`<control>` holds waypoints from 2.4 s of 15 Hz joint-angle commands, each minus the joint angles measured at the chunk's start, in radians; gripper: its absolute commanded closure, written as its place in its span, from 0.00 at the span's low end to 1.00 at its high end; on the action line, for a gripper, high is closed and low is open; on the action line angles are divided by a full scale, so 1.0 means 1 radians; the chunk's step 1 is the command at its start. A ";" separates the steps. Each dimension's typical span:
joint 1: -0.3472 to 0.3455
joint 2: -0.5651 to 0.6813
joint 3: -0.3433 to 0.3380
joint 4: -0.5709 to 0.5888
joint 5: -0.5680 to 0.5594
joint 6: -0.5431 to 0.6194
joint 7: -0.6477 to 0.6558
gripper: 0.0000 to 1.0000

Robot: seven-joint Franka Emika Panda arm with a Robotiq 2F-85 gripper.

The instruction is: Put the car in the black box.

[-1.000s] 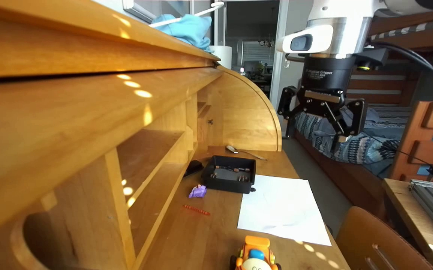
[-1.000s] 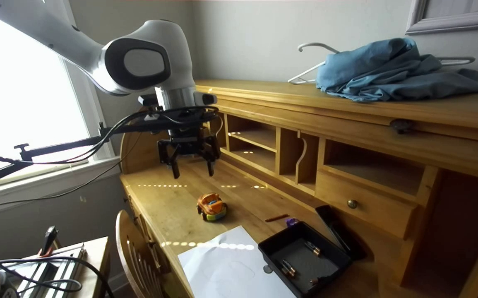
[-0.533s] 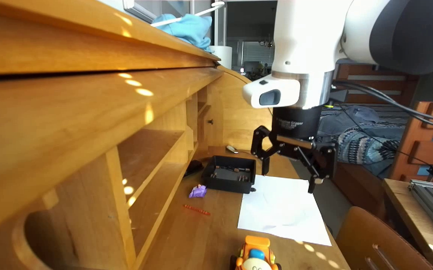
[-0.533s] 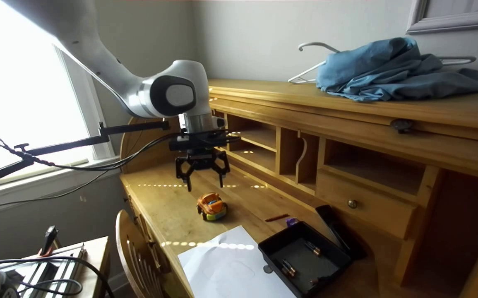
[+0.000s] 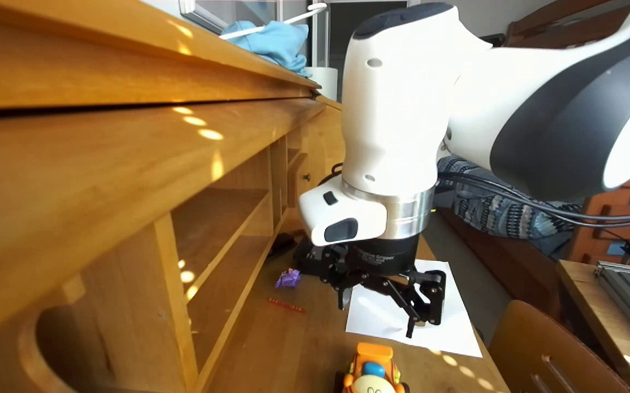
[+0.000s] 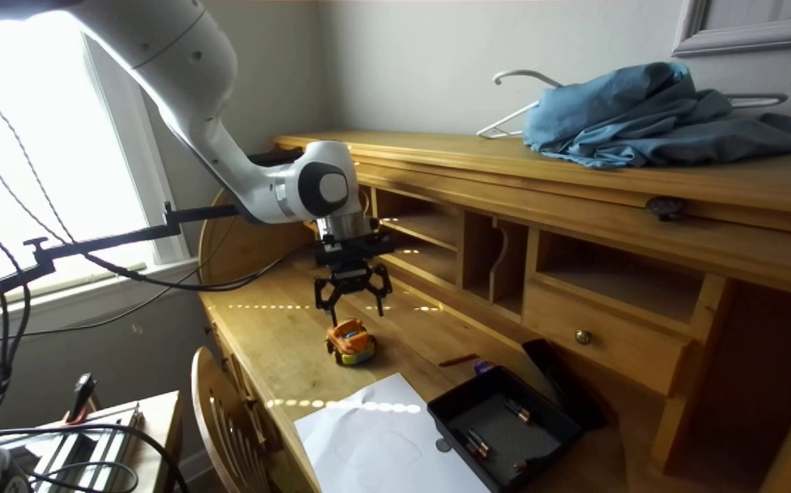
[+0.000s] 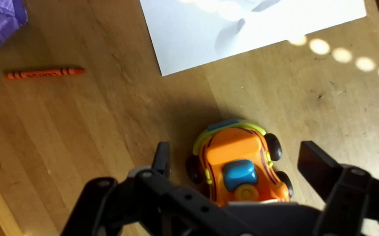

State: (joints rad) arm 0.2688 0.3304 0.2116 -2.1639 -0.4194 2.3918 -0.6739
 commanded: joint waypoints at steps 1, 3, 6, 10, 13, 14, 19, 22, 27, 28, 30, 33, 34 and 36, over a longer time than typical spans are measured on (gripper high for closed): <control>-0.006 0.102 0.024 0.088 -0.009 -0.033 -0.051 0.00; -0.001 0.134 0.031 0.113 -0.012 -0.041 -0.076 0.00; 0.007 0.180 0.037 0.151 -0.017 -0.063 -0.113 0.00; 0.023 0.231 0.046 0.201 -0.015 -0.114 -0.160 0.00; 0.037 0.264 0.046 0.233 -0.017 -0.156 -0.182 0.00; 0.041 0.274 0.045 0.243 -0.018 -0.168 -0.190 0.00; 0.048 0.309 0.042 0.288 -0.017 -0.213 -0.215 0.00; 0.049 0.316 0.041 0.304 -0.017 -0.226 -0.218 0.33; 0.056 0.295 0.035 0.292 -0.024 -0.218 -0.188 0.50; 0.054 0.275 0.037 0.276 -0.018 -0.208 -0.174 0.50; 0.039 0.226 0.043 0.231 0.005 -0.178 -0.134 0.50; 0.002 0.152 0.062 0.152 0.060 -0.132 -0.071 0.50; -0.008 0.125 0.064 0.125 0.078 -0.118 -0.044 0.50; -0.036 0.068 0.073 0.069 0.140 -0.114 -0.009 0.50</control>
State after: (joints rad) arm 0.2808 0.5207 0.2611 -1.9783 -0.3600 2.2525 -0.7329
